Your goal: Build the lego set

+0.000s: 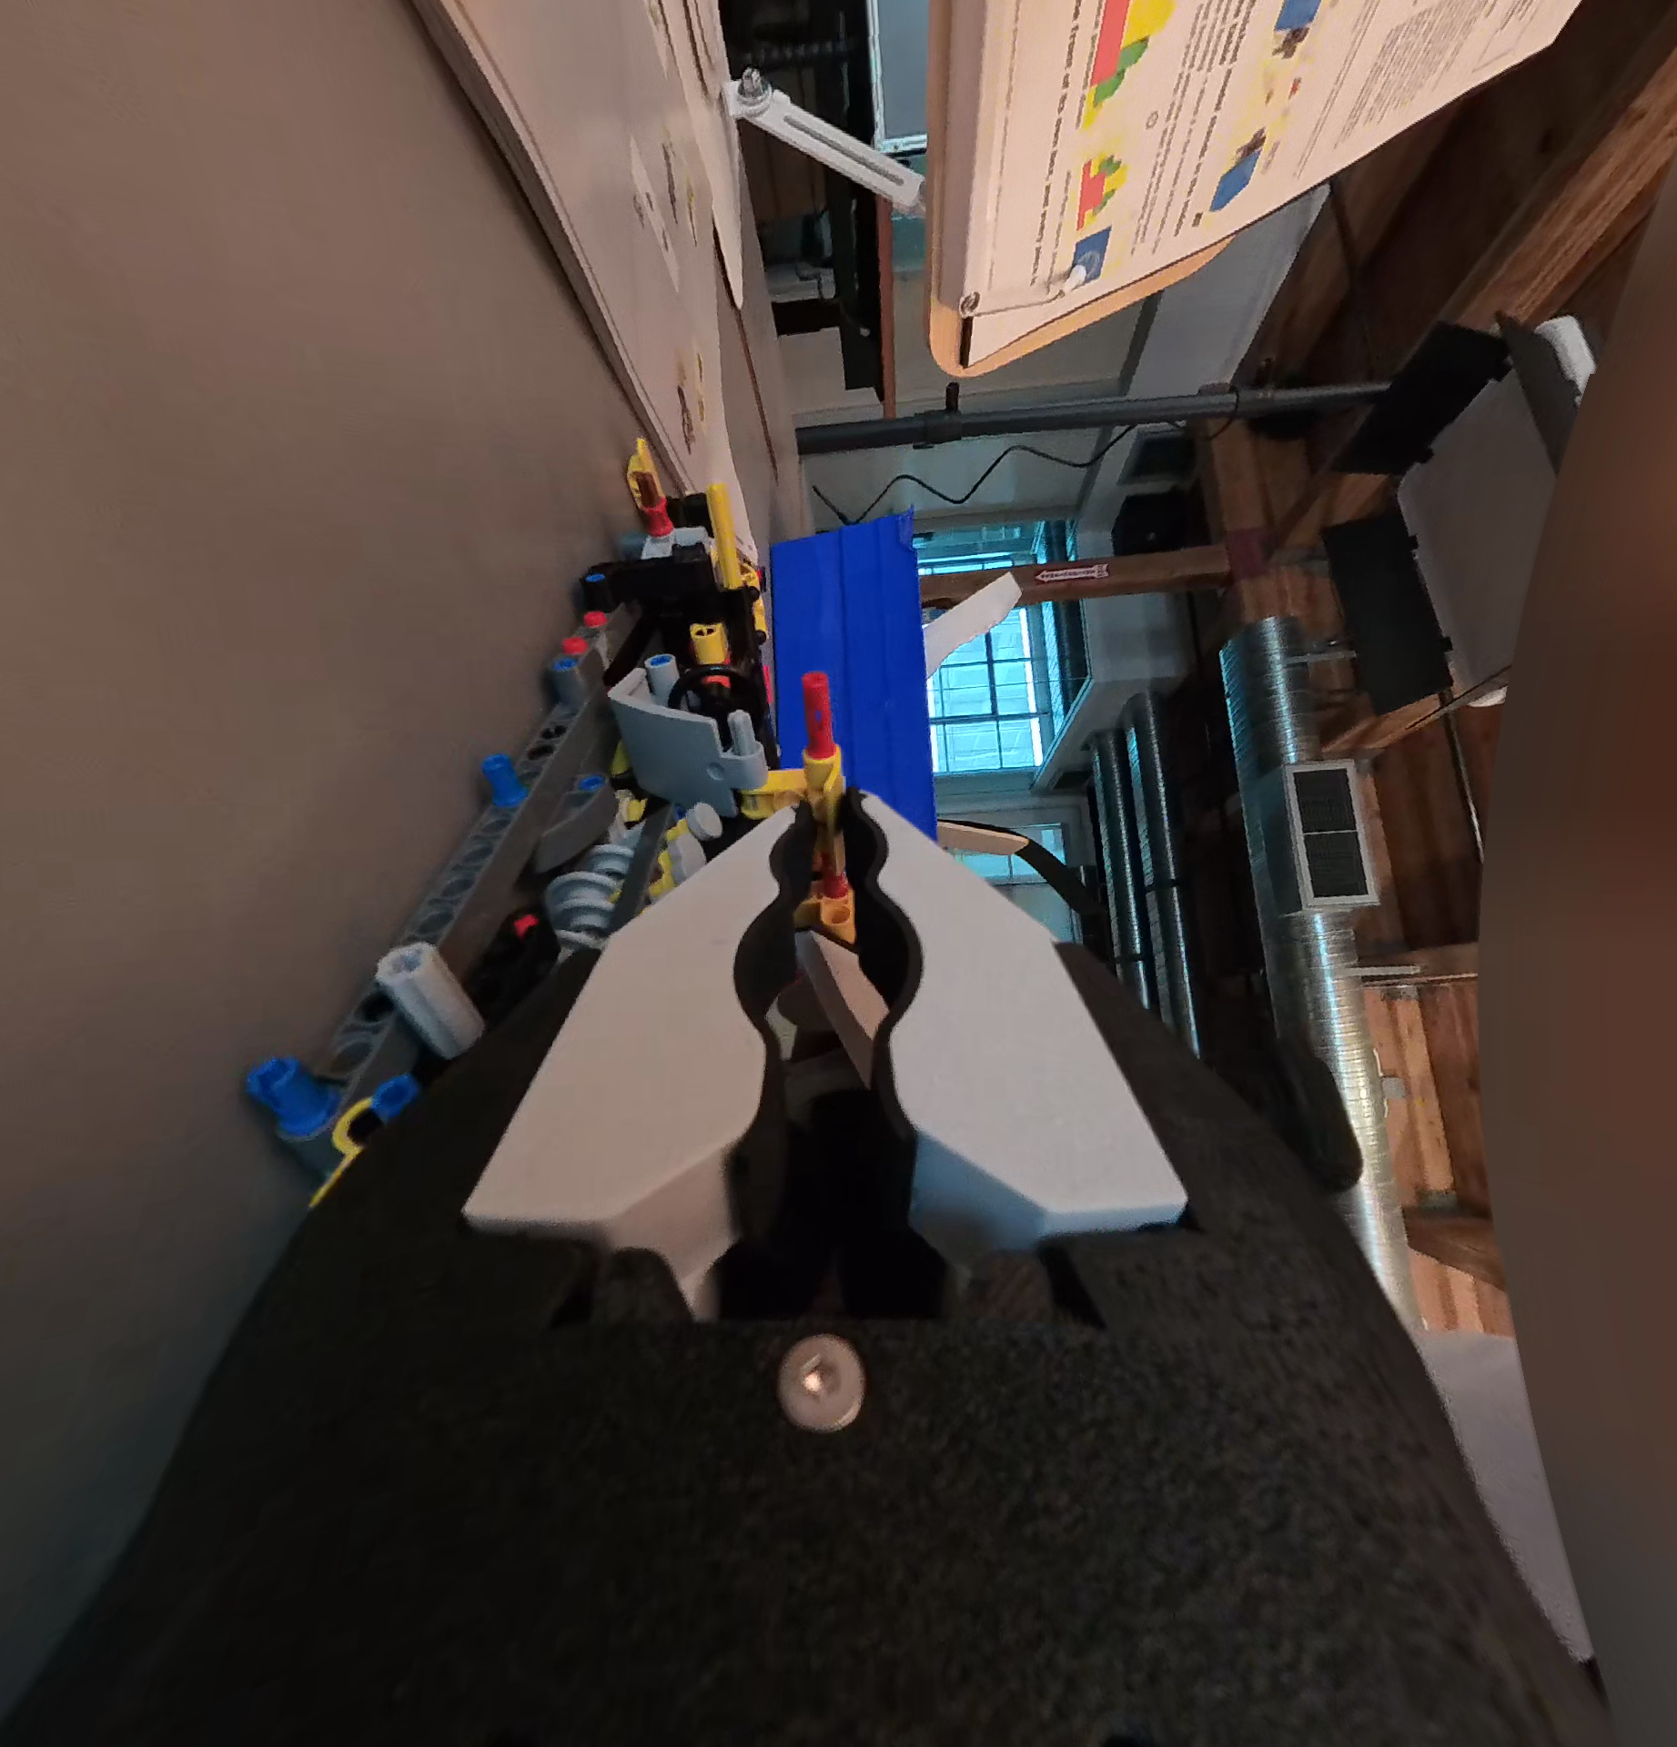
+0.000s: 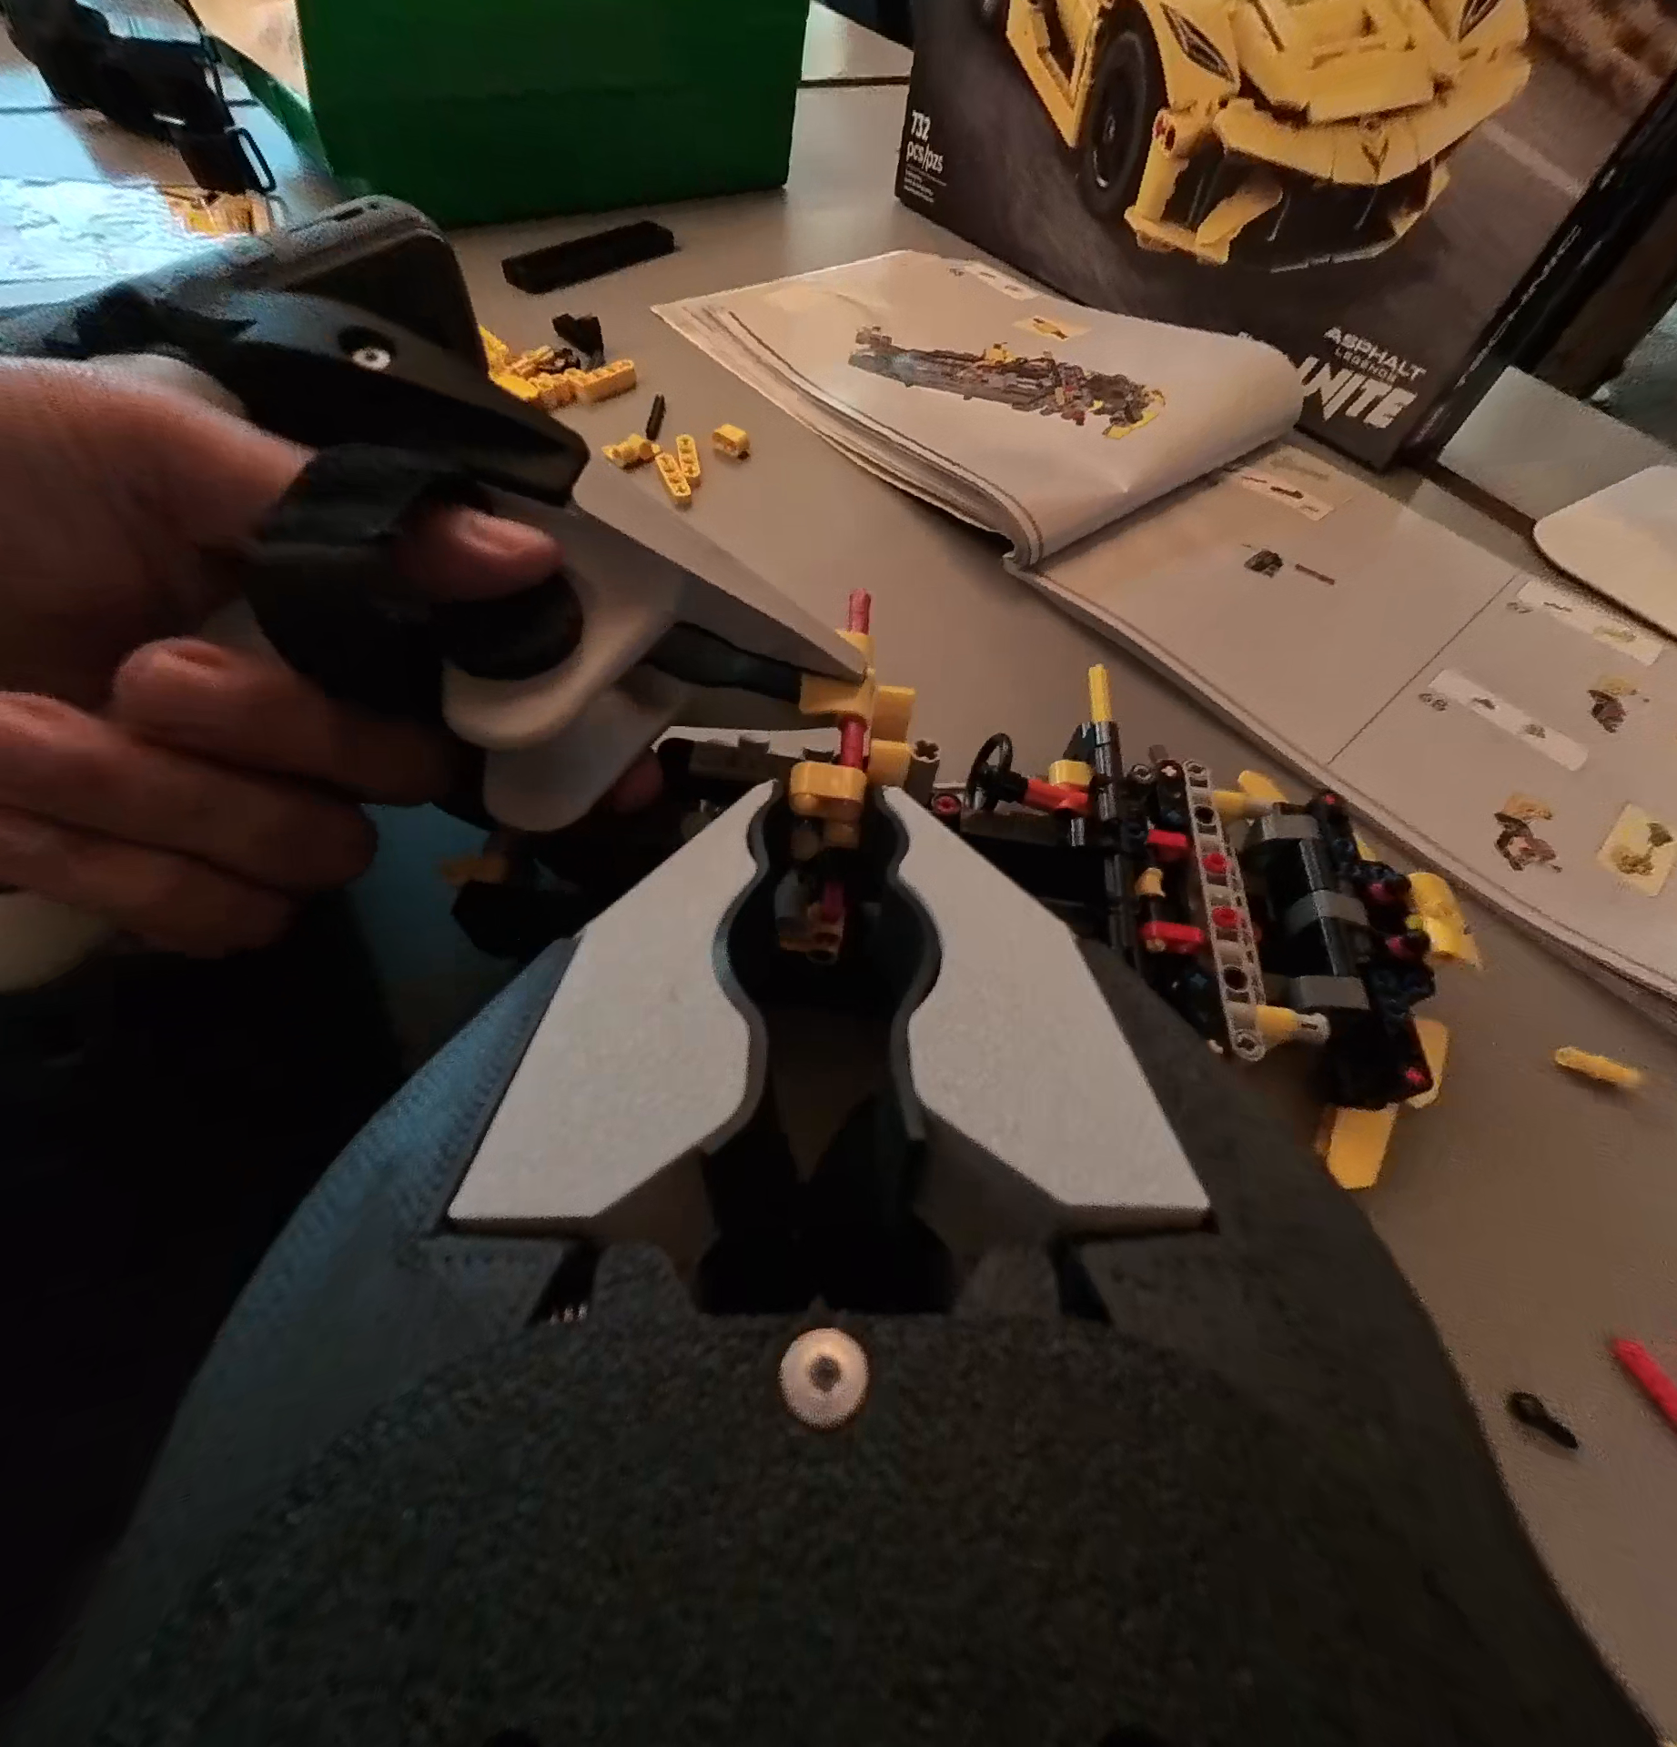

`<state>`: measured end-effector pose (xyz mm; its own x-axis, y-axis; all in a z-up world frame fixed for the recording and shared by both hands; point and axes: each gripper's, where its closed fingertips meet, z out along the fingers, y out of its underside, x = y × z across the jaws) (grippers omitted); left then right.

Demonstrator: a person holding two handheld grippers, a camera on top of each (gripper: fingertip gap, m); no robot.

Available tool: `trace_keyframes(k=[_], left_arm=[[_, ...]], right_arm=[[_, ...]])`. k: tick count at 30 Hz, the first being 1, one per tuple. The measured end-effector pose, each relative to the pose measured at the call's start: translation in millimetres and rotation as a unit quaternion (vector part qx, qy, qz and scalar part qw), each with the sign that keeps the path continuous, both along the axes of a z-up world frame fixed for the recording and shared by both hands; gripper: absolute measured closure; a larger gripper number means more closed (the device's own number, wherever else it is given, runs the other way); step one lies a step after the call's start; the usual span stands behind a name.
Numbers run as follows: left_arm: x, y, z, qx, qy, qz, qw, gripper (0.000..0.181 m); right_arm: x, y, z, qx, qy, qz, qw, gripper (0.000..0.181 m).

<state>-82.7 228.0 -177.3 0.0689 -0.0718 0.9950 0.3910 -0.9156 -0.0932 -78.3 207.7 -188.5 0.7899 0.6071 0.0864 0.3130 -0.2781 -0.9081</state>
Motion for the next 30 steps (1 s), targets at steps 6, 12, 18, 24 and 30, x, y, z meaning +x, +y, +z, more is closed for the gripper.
trace_keyframes(k=[6, 12, 18, 24, 30], left_arm=[[1, 0, -2, 0.023, 0.031, 0.008, 0.999, 0.175], [0, 1, -3, 0.017, 0.032, 0.004, 0.999, 0.175], [2, 1, -2, 0.018, 0.027, -0.006, 0.999, 0.175], [4, -1, -1, 0.030, 0.032, -0.011, 0.999, 0.175], [9, -4, -1, 0.032, 0.034, -0.034, 0.998, 0.175]], right_arm=[[1, 0, -1, -0.062, 0.021, -0.015, 0.998, 0.166], [-2, 0, -1, -0.121, 0.056, 0.001, 0.991, 0.165], [0, -7, 1, -0.128, 0.041, 0.126, 0.983, 0.153], [9, -6, 45, -0.084, -0.021, 0.288, 0.954, 0.124], [3, 12, 11, -0.110, -0.223, 0.413, 0.876, 0.098]])
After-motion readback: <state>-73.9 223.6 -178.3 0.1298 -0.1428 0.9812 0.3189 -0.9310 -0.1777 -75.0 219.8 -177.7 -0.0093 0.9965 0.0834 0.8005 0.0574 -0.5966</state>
